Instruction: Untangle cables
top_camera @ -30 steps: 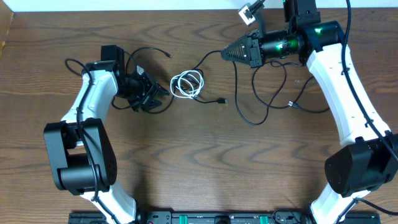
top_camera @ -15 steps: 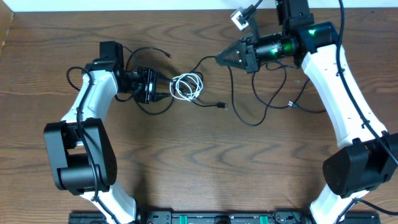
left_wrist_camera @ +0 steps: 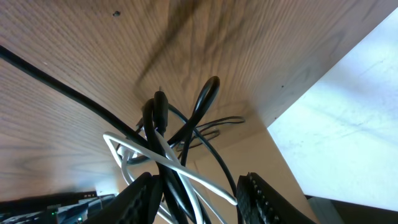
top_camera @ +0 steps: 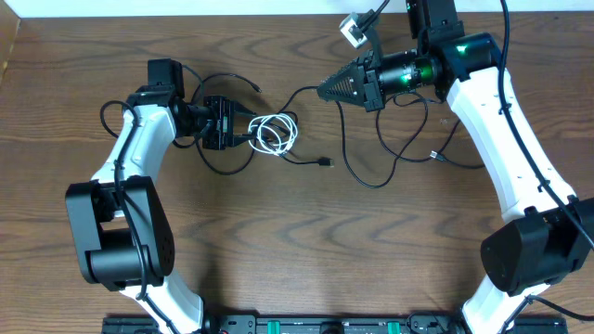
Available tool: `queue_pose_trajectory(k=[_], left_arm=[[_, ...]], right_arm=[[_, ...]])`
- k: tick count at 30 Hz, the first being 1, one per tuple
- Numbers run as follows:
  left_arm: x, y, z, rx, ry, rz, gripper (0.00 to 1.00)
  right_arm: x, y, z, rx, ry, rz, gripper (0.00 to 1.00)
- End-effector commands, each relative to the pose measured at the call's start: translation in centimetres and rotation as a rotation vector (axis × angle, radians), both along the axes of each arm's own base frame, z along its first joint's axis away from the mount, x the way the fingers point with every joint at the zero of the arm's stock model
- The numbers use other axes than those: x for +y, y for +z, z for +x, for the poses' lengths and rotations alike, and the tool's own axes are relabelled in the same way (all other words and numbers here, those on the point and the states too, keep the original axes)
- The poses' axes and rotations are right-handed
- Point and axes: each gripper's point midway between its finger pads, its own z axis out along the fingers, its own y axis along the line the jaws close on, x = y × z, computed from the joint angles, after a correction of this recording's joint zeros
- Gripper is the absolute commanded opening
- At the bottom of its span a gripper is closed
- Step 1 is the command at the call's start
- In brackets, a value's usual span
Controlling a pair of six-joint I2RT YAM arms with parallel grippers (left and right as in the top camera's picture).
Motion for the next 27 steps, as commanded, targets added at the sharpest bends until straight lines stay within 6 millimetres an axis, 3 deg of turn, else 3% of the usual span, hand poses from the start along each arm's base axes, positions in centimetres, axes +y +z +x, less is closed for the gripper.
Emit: queue_pose_trajectory(k=[1, 14, 21, 27], left_arm=[[0.0, -0.4, -0.1, 0.025, 0.009, -0.016, 0.44], [-0.3, -0.4, -0.2, 0.025, 0.002, -0.016, 0.12], [-0.1, -0.6, -0.1, 0.013, -0.006, 0.001, 0.08], [3.0, -3.5, -0.2, 0.060, 0.059, 0.234, 0.08]], right_arm=[[0.2, 2.7, -1.5, -0.054, 0.044, 0.057, 0.01], [0.2, 2.6, -1.6, -0.051, 0.044, 0.057, 0.01], [0.2, 2.6, -1.6, -0.051, 0.044, 0.057, 0.01], [0.1, 2.5, -1.7, -0.042, 0.044, 0.053, 0.01]])
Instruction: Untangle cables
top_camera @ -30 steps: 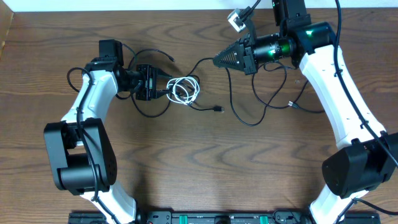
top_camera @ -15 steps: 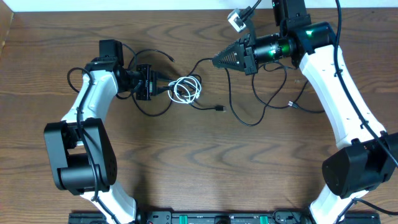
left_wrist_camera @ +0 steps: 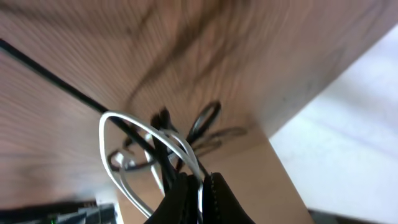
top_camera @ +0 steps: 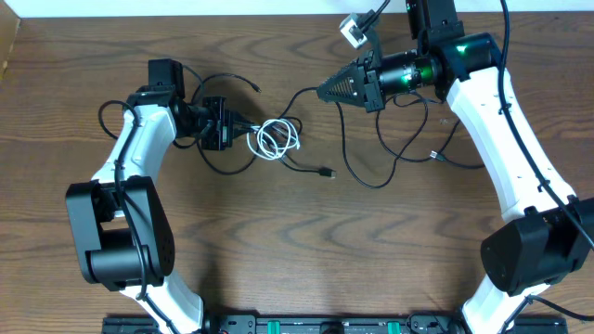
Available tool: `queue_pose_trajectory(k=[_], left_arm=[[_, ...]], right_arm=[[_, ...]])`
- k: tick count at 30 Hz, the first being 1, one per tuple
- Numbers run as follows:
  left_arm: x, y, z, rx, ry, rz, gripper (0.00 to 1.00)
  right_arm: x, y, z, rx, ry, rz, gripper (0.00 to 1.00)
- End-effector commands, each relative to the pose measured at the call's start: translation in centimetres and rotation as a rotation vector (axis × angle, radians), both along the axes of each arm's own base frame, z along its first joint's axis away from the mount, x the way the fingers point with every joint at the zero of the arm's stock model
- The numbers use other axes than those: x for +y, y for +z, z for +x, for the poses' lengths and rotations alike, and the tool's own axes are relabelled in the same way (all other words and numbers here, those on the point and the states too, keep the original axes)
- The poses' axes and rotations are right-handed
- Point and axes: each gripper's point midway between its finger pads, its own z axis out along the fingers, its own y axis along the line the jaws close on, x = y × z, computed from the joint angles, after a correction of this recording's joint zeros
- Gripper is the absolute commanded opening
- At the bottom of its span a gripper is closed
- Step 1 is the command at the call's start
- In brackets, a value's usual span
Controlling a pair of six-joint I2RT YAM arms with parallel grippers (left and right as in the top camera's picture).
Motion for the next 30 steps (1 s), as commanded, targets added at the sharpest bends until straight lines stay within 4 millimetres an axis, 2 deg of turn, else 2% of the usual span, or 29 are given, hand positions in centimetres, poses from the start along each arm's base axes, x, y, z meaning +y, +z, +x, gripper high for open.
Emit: queue_pose_trajectory(k=[1, 6, 11, 14, 20, 26, 30], left_arm=[[2.8, -2.9, -0.4, 0.055, 0.043, 0.202, 0.08], [5.7, -4.5, -1.7, 0.134, 0.088, 0.352, 0.08], [9.4, -5.5, -3.8, 0.241, 0.139, 0.458, 0.08], [11.3, -5.7, -4.9, 0.264, 0.124, 0.503, 0.08], [15.6, -6.1, -7.4, 0.346, 0.132, 0.605, 0.08], [19.2, -6.4, -9.8, 0.438, 0.185, 0.685, 0.08], [20.8, -6.8, -10.9, 0.473, 0.224, 0.698, 0.08]], right_arm=[[0.1, 2.4, -1.5, -0.057, 0.038, 0.044, 0.01], [0.0, 2.3, -1.6, -0.052, 0.040, 0.042, 0.01], [0.0, 2.8, -1.6, -0.081, 0.040, 0.050, 0.01], [-0.1, 4.2, -1.8, -0.140, 0.040, 0.065, 0.01], [-0.7, 8.2, -2.3, -0.343, -0.006, 0.064, 0.01], [-3.1, 10.8, -1.5, -0.527, -0.205, -0.082, 0.01], [-5.7, 11.9, -0.3, -0.616, -0.380, -0.211, 0.01]])
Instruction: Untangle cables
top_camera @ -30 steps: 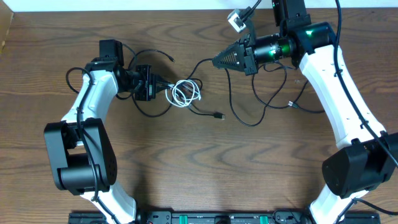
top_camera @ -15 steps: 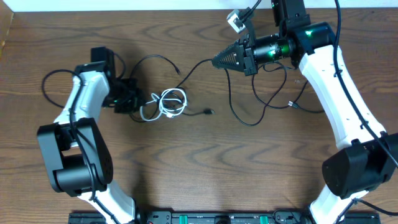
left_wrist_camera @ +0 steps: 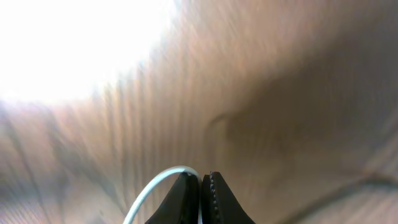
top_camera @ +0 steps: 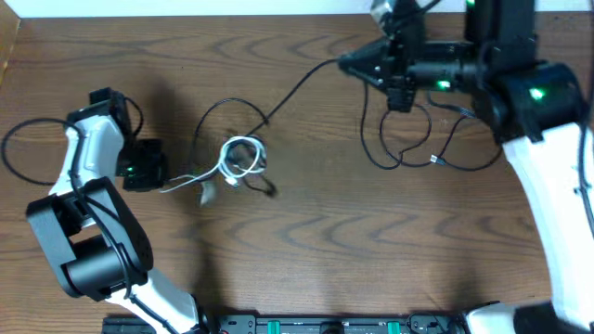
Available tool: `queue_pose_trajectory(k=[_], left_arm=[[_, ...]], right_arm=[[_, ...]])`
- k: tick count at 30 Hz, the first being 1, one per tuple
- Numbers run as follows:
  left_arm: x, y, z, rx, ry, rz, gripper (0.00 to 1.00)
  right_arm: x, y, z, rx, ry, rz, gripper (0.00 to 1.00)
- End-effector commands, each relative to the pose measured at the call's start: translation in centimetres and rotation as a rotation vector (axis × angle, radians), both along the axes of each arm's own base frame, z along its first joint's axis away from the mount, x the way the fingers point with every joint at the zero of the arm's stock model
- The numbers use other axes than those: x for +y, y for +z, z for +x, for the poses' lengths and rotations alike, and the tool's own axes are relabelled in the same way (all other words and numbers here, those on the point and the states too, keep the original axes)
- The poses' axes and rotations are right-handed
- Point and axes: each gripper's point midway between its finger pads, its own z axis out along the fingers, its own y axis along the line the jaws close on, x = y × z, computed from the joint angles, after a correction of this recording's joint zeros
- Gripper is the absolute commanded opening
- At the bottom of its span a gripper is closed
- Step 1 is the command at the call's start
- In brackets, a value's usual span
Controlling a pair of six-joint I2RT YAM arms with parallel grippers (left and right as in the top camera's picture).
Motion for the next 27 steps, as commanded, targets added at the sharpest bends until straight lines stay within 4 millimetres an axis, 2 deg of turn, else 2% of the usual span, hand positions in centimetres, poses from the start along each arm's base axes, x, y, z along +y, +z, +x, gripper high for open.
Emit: queue_pose_trajectory(k=[1, 5, 10, 14, 19, 22, 24, 25, 27], left_arm=[[2.6, -1.0, -2.0, 0.071, 0.026, 0.067, 0.08], [3.6, -1.1, -2.7, 0.078, 0.064, 0.067, 0.08], [4.9, -1.2, -3.6, 0.087, 0.110, 0.065, 0.08], [5.6, -1.2, -4.1, 0.091, 0.136, 0.063, 0.08], [5.8, -1.4, -4.5, 0.097, 0.154, 0.059, 0.08], [5.5, -1.4, -4.3, 0.089, 0.145, 0.045, 0.08], [4.8, -1.4, -3.8, 0.066, 0.094, 0.018, 0.08], [4.5, -1.4, -3.4, 0.051, 0.065, 0.005, 0.10], [3.7, -1.4, -1.9, -0.022, -0.048, -0.029, 0.26]], right_arm=[[-3.8, 1.1, 2.5, -0.127, -0.288, -0.136, 0.01], [-7.7, 1.0, 4.5, -0.163, -0.536, -0.247, 0.01], [-12.7, 0.0, 6.1, -0.113, -0.838, -0.346, 0.01], [-14.3, -0.5, 6.2, -0.109, -0.917, -0.400, 0.01], [-13.9, -0.6, 6.0, -0.082, -0.909, -0.373, 0.01], [-11.9, -0.7, 5.5, -0.063, -0.802, -0.324, 0.01], [-9.8, -0.6, 4.8, -0.040, -0.684, -0.265, 0.01], [-8.8, -0.5, 4.4, -0.030, -0.629, -0.237, 0.01], [-7.5, -0.2, 3.8, -0.022, -0.558, -0.199, 0.01]])
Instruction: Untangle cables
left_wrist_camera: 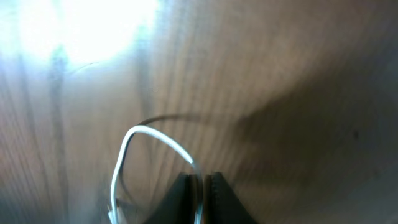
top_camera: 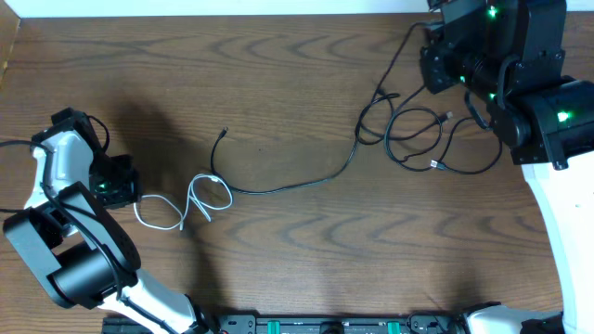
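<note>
A thin white cable (top_camera: pixel 197 198) lies in loose loops at the left of the wooden table (top_camera: pixel 297 260). My left gripper (top_camera: pixel 133 190) is shut on its left end. In the left wrist view the white cable (left_wrist_camera: pixel 134 134) arcs out from the left gripper (left_wrist_camera: pixel 200 186), pinched between the fingers. A long black cable (top_camera: pixel 288 185) lies apart from the white one. It runs from its plug end near the middle left, rightward and up into my right gripper (top_camera: pixel 430 42), which is raised at the top right and appears shut on it.
More black cable loops (top_camera: pixel 418 130) with small connectors lie at the right under the right arm. The table's far edge (top_camera: pixel 232 16) runs along the top. The left arm's own black lead (top_camera: pixel 11 144) hangs at the far left.
The left gripper has drawn further left and toward the front with the white cable. The right gripper has gone further right and up. The two cables now lie separate, and the black one is stretched out.
At first the white and black cables were knotted together between the two grippers, and the left was open around the tangle. Then the left was shut on the white cable. The arms then stood wider apart, and now the cables are apart.
</note>
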Available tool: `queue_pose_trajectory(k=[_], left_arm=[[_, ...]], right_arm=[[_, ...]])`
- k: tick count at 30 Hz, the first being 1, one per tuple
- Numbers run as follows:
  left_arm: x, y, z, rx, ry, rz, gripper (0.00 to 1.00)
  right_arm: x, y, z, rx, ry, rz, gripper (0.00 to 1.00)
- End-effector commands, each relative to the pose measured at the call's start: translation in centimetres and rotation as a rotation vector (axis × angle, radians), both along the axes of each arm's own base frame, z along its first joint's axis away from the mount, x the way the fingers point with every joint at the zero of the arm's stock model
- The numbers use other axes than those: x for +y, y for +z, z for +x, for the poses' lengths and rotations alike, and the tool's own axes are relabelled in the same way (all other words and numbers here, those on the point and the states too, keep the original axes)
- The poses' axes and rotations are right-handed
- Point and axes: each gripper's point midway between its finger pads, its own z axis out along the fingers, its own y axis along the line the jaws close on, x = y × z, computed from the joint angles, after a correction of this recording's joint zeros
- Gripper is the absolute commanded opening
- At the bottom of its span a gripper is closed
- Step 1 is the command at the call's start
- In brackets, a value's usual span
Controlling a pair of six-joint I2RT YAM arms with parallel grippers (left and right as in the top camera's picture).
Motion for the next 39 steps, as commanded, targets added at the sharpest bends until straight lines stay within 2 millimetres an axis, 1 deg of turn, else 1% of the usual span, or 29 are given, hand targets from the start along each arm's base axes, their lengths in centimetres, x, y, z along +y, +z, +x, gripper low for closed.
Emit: queue_pose_trajectory(k=[1, 3, 4, 5, 7, 9, 12, 18, 20, 22, 23, 25, 26, 28, 30, 32, 35, 36, 39], left_arm=[[-2.2, -0.6, 2.2, -0.115, -0.253, -0.088, 0.30], [-3.5, -0.2, 4.3, -0.241, -0.425, -0.133, 0.39], [-4.5, 0.3, 5.6, -0.330, -0.530, -0.167, 0.42], [-5.9, 1.2, 7.0, -0.436, -0.635, -0.213, 0.44], [-7.0, 2.8, 7.9, -0.524, -0.698, -0.258, 0.44], [-7.4, 4.7, 8.2, -0.569, -0.738, -0.266, 0.44], [-7.4, 7.2, 8.3, -0.608, -0.788, -0.224, 0.46], [-7.3, 13.1, 9.0, -0.749, -0.862, -0.060, 0.52], [-8.0, 14.7, 9.0, -0.782, -0.887, -0.029, 0.57], [-9.4, 15.6, 8.8, -0.793, -0.922, -0.028, 0.57], [-10.4, 15.8, 8.6, -0.793, -0.947, -0.037, 0.57], [-12.2, 15.6, 8.4, -0.775, -1.008, -0.055, 0.57], [-13.6, 15.1, 8.2, -0.757, -1.071, -0.064, 0.57], [-15.3, 14.1, 7.8, -0.705, -1.155, -0.065, 0.57], [-16.2, 12.9, 7.3, -0.627, -1.207, -0.038, 0.57], [-17.3, 12.3, 6.6, -0.570, -1.252, -0.034, 0.57], [-19.6, 12.0, 5.5, -0.546, -1.354, -0.068, 0.56], [-20.7, 12.0, 5.2, -0.547, -1.427, -0.075, 0.56], [-23.1, 11.9, 4.6, -0.553, -1.547, -0.088, 0.55]], right_arm=[[3.8, 1.6, -2.2, 0.010, 0.212, 0.146, 0.01], [4.7, 2.0, -2.6, 0.007, 0.267, 0.178, 0.01], [5.1, 2.3, -2.8, 0.005, 0.290, 0.190, 0.01], [5.4, 2.5, -3.0, 0.002, 0.310, 0.201, 0.01], [5.4, 2.5, -3.0, -0.002, 0.310, 0.201, 0.01], [5.4, 2.5, -2.9, -0.003, 0.310, 0.201, 0.01], [5.4, 2.5, -2.9, -0.003, 0.310, 0.201, 0.01], [5.4, 2.5, -3.0, -0.001, 0.310, 0.202, 0.01], [5.5, 2.5, -3.1, 0.004, 0.318, 0.205, 0.01], [5.7, 2.5, -3.3, 0.009, 0.329, 0.211, 0.01], [5.7, 2.4, -3.3, 0.011, 0.331, 0.212, 0.01], [5.7, 2.4, -3.3, 0.011, 0.331, 0.212, 0.01], [5.7, 2.4, -3.3, 0.012, 0.331, 0.212, 0.01], [5.7, 2.4, -3.3, 0.013, 0.331, 0.212, 0.01], [5.7, 2.3, -3.3, 0.017, 0.330, 0.211, 0.01], [5.7, 2.2, -3.3, 0.020, 0.330, 0.210, 0.01], [5.7, 2.2, -3.3, 0.021, 0.329, 0.210, 0.01], [5.7, 2.2, -3.3, 0.021, 0.330, 0.210, 0.01], [5.7, 2.2, -3.3, 0.022, 0.330, 0.211, 0.01]])
